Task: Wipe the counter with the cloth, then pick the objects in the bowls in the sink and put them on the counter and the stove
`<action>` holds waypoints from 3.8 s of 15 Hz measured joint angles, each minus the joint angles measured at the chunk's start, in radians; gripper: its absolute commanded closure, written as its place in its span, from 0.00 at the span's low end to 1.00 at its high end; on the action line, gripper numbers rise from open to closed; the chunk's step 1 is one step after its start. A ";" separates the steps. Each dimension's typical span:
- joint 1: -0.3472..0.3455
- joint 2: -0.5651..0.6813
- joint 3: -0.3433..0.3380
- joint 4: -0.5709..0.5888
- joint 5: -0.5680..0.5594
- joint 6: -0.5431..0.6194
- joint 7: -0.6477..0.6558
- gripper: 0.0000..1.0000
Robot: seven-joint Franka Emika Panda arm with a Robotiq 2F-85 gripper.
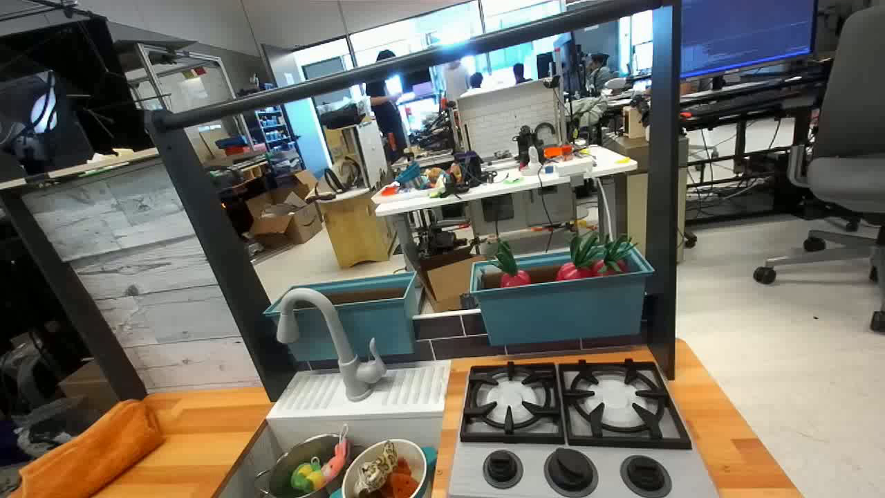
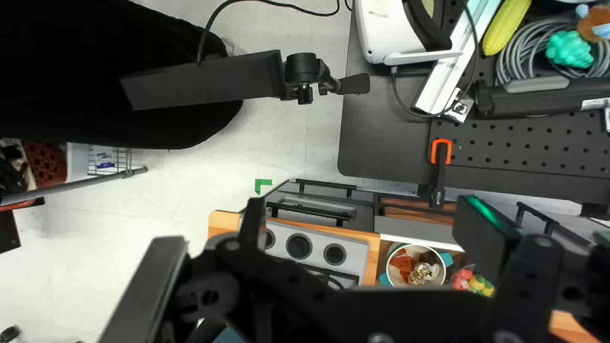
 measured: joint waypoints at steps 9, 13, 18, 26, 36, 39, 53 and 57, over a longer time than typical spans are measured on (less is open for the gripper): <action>0.012 0.002 -0.007 -0.001 0.054 0.002 0.014 0.00; 0.102 0.048 -0.004 -0.024 0.327 0.093 0.108 0.00; 0.210 0.181 0.055 -0.116 0.568 0.459 0.185 0.00; 0.196 0.171 0.055 -0.111 0.568 0.452 0.184 0.00; 0.299 0.386 0.276 -0.171 0.615 0.710 0.444 0.00; 0.312 0.566 0.371 -0.116 0.451 0.823 0.675 0.00; 0.450 1.032 0.314 0.192 0.175 0.855 1.098 0.00; 0.501 1.128 0.322 0.261 0.317 0.871 1.142 0.00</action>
